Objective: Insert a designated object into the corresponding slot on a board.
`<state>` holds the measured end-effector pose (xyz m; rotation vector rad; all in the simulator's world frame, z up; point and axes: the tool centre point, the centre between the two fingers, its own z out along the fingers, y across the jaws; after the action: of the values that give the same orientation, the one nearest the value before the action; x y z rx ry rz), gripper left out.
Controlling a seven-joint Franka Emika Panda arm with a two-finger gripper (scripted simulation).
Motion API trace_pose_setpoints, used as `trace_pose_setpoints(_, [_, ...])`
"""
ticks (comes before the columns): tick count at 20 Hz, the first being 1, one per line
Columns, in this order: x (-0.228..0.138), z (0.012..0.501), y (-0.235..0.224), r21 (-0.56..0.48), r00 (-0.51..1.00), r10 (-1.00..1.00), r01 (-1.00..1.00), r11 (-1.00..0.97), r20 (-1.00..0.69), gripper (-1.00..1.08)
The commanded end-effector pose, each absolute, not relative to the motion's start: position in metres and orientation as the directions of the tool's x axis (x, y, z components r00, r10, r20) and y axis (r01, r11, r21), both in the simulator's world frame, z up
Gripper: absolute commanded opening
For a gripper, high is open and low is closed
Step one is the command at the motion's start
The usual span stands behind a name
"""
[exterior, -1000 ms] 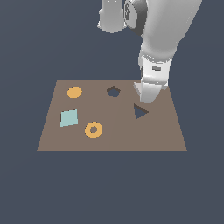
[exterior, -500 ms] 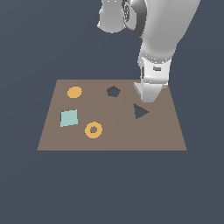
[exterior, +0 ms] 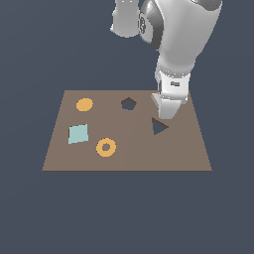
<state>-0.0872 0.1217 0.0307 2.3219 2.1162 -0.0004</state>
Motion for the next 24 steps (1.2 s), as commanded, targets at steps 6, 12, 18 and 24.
trace_pose_setpoints(6, [-0.0873, 0.0299, 0.1217, 0.000, 0.092, 0.996, 0.996, -0.092, 0.000, -1.00])
trace_pose_setpoints(12, [-0.0868, 0.0344, 0.1218, 0.000, 0.092, 0.996, 0.996, -0.092, 0.000, -1.00])
trace_pose_setpoints(18, [-0.0866, 0.0335, 0.1212, 0.000, 0.082, 0.997, 0.997, -0.082, 0.000, -1.00])
trace_pose_setpoints(24, [-0.0846, 0.0337, 0.1184, 0.000, 0.025, 1.000, 1.000, -0.025, 0.000, -1.00])
